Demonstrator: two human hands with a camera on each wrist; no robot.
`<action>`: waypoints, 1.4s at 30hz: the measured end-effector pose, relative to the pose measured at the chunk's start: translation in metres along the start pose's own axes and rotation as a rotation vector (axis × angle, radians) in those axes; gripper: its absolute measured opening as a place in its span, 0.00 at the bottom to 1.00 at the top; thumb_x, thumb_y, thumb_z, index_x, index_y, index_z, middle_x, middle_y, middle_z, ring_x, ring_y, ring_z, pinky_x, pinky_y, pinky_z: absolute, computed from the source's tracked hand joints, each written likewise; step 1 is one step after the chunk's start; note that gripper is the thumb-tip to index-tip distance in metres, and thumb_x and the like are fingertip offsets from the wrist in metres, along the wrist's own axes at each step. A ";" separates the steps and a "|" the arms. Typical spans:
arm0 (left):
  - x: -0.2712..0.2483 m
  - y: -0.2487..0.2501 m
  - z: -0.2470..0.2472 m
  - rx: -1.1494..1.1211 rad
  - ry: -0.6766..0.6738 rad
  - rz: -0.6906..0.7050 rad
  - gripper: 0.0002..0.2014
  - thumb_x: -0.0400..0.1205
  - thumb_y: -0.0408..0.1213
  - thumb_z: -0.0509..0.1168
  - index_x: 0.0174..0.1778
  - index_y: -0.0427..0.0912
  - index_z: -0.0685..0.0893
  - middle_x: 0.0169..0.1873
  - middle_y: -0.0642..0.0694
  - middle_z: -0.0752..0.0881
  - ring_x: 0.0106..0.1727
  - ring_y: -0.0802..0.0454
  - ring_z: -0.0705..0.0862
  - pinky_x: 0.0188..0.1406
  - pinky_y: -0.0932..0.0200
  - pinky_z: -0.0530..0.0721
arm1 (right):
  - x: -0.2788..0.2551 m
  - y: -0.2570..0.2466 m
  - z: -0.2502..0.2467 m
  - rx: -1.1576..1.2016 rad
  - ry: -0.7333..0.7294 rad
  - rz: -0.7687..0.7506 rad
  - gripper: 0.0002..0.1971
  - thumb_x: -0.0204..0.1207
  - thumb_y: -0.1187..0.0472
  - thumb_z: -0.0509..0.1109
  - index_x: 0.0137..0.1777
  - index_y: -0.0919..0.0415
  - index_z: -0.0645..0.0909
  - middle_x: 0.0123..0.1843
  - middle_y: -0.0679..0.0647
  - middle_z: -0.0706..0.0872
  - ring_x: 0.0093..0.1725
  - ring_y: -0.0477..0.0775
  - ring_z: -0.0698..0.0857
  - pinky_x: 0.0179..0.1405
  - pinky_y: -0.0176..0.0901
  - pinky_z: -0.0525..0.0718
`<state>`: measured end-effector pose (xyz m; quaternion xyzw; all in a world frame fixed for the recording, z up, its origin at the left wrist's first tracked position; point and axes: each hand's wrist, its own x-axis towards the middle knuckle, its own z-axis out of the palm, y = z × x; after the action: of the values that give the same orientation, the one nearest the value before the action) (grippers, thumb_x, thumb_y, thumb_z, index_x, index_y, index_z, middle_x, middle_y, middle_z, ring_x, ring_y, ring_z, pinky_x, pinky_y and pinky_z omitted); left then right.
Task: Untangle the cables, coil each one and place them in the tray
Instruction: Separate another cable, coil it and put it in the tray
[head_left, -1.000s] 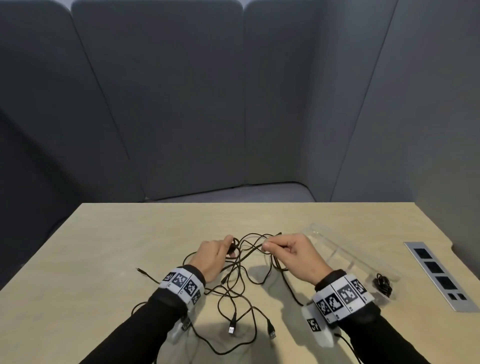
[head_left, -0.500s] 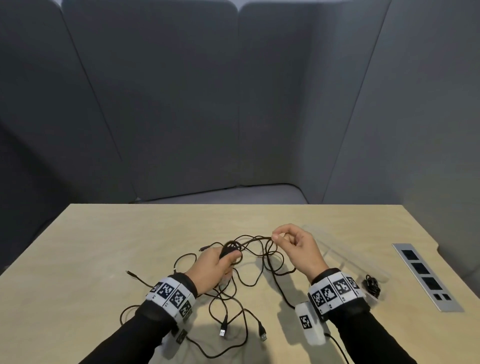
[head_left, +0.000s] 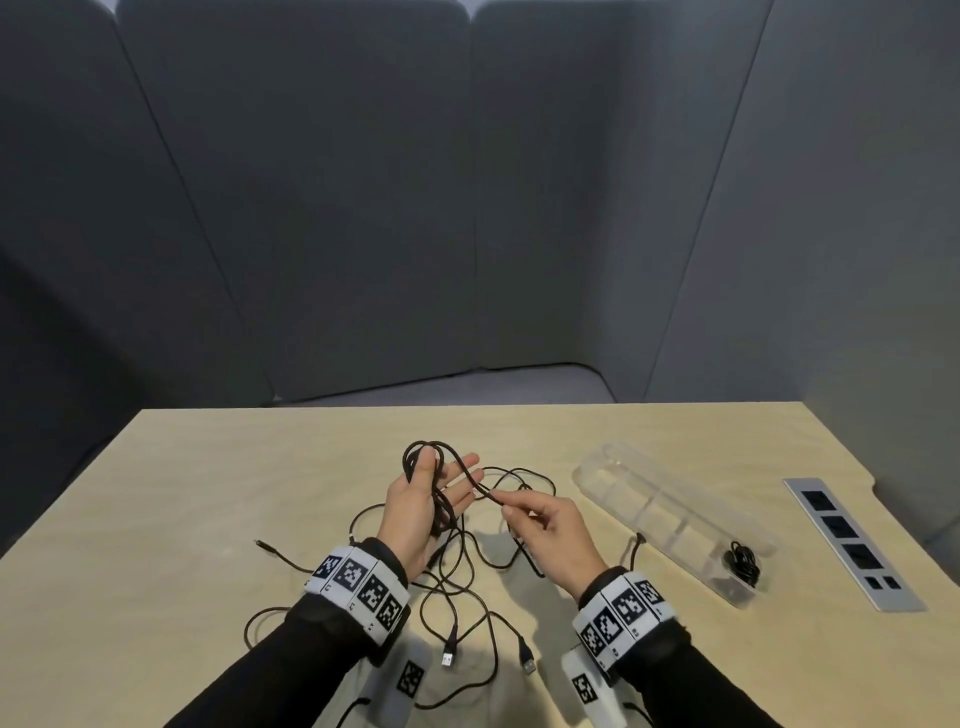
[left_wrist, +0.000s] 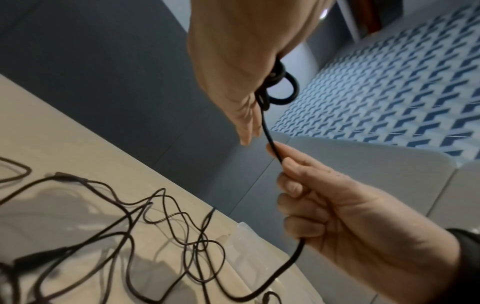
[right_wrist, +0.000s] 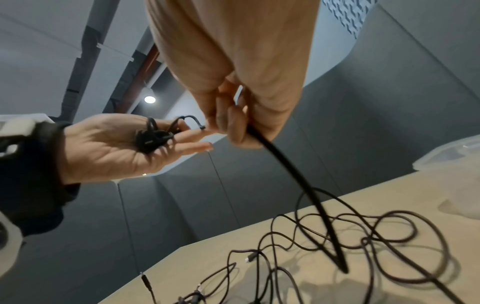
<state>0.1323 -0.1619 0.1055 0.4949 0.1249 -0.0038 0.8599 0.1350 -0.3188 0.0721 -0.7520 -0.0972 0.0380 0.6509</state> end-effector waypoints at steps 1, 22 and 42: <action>-0.001 0.000 -0.001 0.002 0.004 -0.006 0.17 0.87 0.48 0.51 0.41 0.38 0.72 0.56 0.35 0.87 0.58 0.40 0.87 0.62 0.47 0.82 | 0.001 0.000 0.001 -0.003 0.025 -0.004 0.13 0.78 0.71 0.67 0.51 0.52 0.87 0.32 0.42 0.85 0.30 0.35 0.78 0.36 0.25 0.76; 0.005 0.001 -0.020 1.298 0.038 0.303 0.11 0.85 0.39 0.49 0.47 0.39 0.75 0.33 0.45 0.80 0.35 0.47 0.76 0.36 0.56 0.68 | 0.003 -0.034 -0.032 -0.552 -0.343 -0.156 0.10 0.82 0.60 0.63 0.55 0.56 0.86 0.49 0.45 0.86 0.50 0.42 0.83 0.55 0.32 0.77; -0.006 -0.006 0.006 0.403 -0.085 -0.021 0.14 0.88 0.39 0.51 0.40 0.38 0.74 0.21 0.50 0.73 0.29 0.51 0.84 0.28 0.59 0.84 | 0.012 -0.011 -0.023 -0.281 -0.025 -0.045 0.08 0.82 0.59 0.63 0.53 0.53 0.84 0.34 0.39 0.78 0.29 0.38 0.75 0.28 0.24 0.74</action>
<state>0.1269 -0.1708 0.1043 0.6550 0.0903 -0.0586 0.7479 0.1498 -0.3374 0.0873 -0.8329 -0.1266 0.0188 0.5385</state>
